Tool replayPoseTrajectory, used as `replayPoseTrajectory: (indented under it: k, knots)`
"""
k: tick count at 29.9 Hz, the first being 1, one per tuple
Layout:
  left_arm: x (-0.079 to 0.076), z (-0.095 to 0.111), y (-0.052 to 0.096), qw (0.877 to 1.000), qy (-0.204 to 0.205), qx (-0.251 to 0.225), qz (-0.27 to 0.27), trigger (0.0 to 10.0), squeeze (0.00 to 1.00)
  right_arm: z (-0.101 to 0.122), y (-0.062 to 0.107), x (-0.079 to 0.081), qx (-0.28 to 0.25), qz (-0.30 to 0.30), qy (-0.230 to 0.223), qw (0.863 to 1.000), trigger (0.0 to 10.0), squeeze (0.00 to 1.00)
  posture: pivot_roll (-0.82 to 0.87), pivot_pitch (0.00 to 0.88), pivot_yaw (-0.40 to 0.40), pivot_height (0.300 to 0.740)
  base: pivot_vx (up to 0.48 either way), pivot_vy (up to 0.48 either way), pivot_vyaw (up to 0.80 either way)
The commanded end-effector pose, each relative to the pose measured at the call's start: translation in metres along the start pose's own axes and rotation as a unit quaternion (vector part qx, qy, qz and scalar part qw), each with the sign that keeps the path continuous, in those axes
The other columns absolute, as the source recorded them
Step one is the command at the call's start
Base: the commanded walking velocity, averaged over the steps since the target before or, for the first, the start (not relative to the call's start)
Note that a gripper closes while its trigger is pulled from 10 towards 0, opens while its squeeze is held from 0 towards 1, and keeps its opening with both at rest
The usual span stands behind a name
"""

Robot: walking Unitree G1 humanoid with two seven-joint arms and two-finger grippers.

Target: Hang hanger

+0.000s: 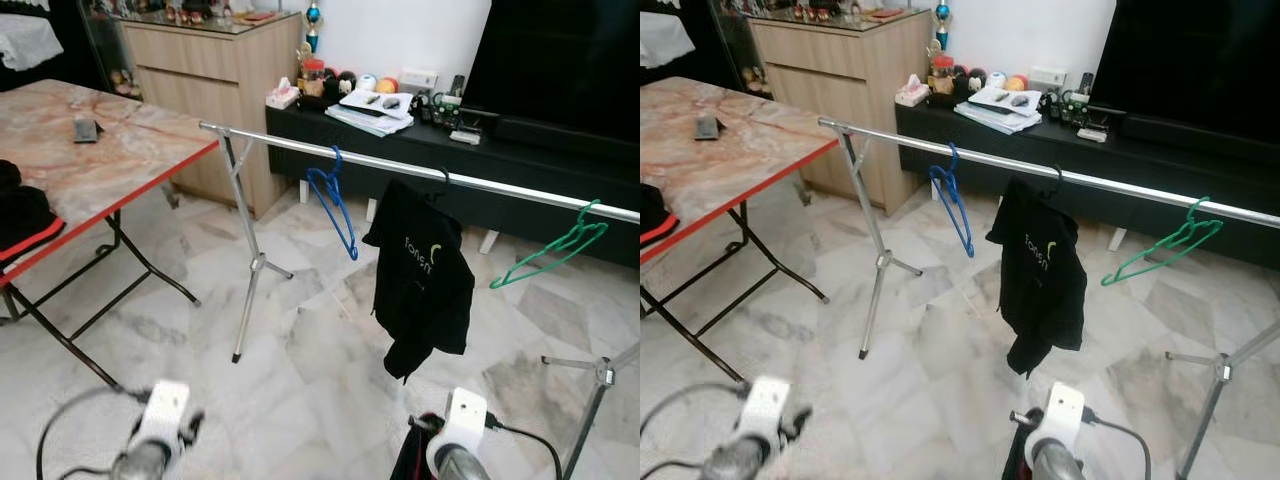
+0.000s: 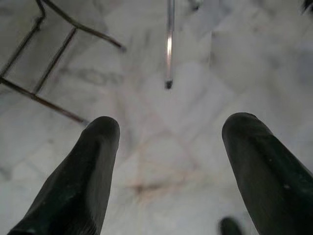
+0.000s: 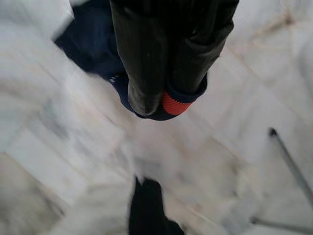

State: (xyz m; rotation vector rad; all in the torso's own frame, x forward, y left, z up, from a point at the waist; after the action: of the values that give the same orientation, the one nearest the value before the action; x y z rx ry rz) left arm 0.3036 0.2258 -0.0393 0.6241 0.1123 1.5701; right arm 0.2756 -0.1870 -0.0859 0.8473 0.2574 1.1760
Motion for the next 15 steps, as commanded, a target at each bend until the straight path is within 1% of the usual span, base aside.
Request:
replayPoseTrajectory:
  k: [1,3,4,5,6,7,11,13,15]
  knots:
    - [0.006,0.014,-0.001,0.999,0.018,-0.034,0.013,10.0,0.00,-0.004,0.001,-0.002,0.000,-0.003,-0.003,1.000,10.0,0.00,-0.07,0.042,-0.006,0.740,0.000,0.000,0.00]
    - [0.009,0.022,-0.002,0.998,0.020,-0.053,0.016,10.0,0.00,-0.007,0.002,-0.003,0.001,-0.002,-0.003,1.000,10.0,0.00,-0.07,0.042,-0.006,0.740,0.000,0.000,0.00]
    - [0.013,0.033,-0.003,0.997,0.018,-0.076,0.020,10.0,0.00,-0.010,0.002,-0.004,0.004,-0.003,0.002,1.000,10.0,0.00,-0.08,0.050,-0.002,0.740,0.000,0.000,0.00]
    - [0.016,0.039,-0.003,0.995,0.019,-0.091,0.021,10.0,0.00,-0.013,0.003,-0.005,0.007,-0.006,0.007,1.000,10.0,0.00,-0.08,0.054,-0.001,0.740,0.000,0.000,0.00]
    - [0.016,0.039,-0.003,0.995,0.019,-0.091,0.021,10.0,0.00,-0.013,0.003,-0.005,0.007,-0.006,0.007,1.000,10.0,0.00,-0.08,0.054,-0.001,0.740,0.000,0.000,0.00]
    - [0.020,0.049,-0.003,0.993,0.017,-0.113,0.021,10.0,0.00,-0.018,0.004,-0.007,0.012,-0.011,0.013,1.000,10.0,0.00,-0.07,0.064,0.001,0.740,0.000,0.000,0.00]
    - [0.019,0.059,0.004,0.989,0.014,-0.149,0.016,10.0,0.00,-0.027,0.006,-0.012,0.018,-0.020,0.015,1.000,10.0,0.00,-0.06,0.075,-0.002,0.740,0.000,0.000,0.00]
    - [0.019,0.062,0.006,0.988,0.017,-0.155,0.016,10.0,0.00,-0.028,0.007,-0.014,0.020,-0.024,0.012,0.999,10.0,0.00,-0.06,0.078,-0.004,0.740,0.000,0.000,0.00]
    - [0.019,0.067,0.006,0.986,0.021,-0.163,0.019,10.0,0.00,-0.031,0.008,-0.021,0.023,-0.035,0.008,0.999,10.0,0.00,-0.06,0.080,-0.007,0.740,0.000,0.000,0.00]
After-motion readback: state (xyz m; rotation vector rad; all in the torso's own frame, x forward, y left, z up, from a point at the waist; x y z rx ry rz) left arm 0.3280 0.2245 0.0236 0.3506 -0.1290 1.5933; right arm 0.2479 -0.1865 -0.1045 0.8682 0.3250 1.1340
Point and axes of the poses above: a point about 5 cm out from each wrist's last joint towards the gripper, its own y axis pointing back from the gripper into the wrist, its own z axis along the axis of the wrist's last joint, x = y × z, the point moved 5 cm from there along -y, pointing out of the wrist towards the gripper, and after that the axes turned 8 degrees about -y, right-handed, at the moved point
